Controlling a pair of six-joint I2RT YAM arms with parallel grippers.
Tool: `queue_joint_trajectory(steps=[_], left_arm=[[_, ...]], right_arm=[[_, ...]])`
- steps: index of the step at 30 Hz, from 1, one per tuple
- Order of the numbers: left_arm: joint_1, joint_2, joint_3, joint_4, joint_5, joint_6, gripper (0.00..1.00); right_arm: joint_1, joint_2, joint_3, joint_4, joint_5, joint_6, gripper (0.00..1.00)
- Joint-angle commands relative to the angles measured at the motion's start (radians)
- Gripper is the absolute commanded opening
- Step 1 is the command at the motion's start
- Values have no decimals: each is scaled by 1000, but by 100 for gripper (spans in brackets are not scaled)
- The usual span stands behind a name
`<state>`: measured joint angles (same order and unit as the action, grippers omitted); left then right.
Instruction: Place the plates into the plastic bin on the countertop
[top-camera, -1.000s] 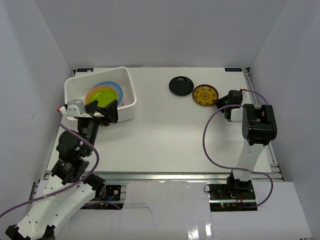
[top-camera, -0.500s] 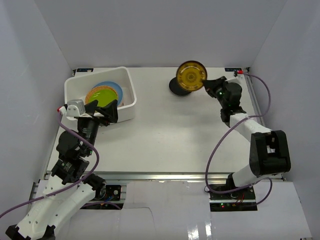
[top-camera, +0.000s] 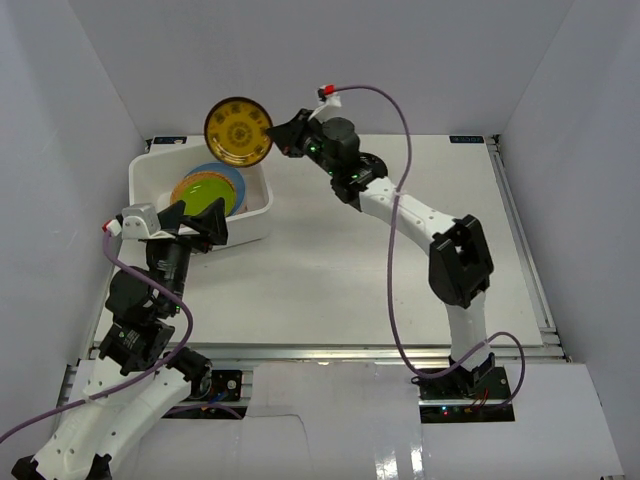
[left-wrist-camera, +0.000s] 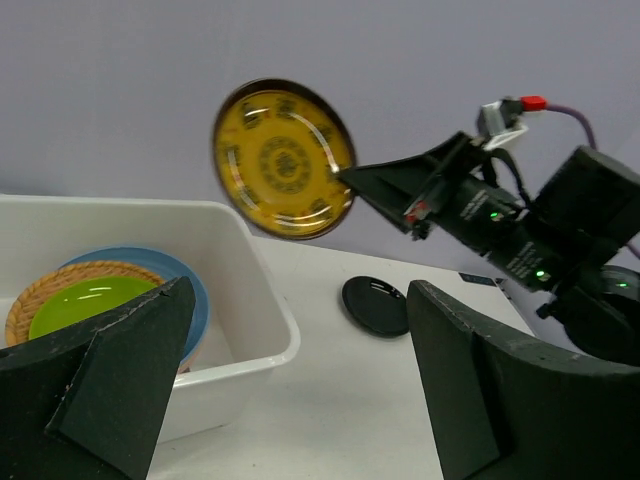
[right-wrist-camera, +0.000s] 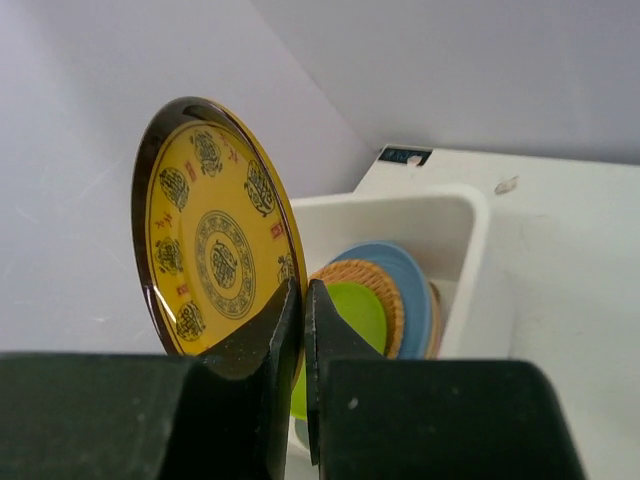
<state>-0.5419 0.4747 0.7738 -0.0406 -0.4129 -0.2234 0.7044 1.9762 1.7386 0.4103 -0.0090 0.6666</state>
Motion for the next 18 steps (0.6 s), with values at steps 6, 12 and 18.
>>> queue_joint_trajectory(steps=[6,12,18], left_arm=[[8,-11,-8,2,-47,6,98],[11,-8,-7,2,-32,2,98],[25,4,-5,1,-10,-7,98]], right_arm=[[133,318,446,-260,32,-87,8],[167,375,466,-266,35,-105,26],[170,328,415,-255,55,-150,58]])
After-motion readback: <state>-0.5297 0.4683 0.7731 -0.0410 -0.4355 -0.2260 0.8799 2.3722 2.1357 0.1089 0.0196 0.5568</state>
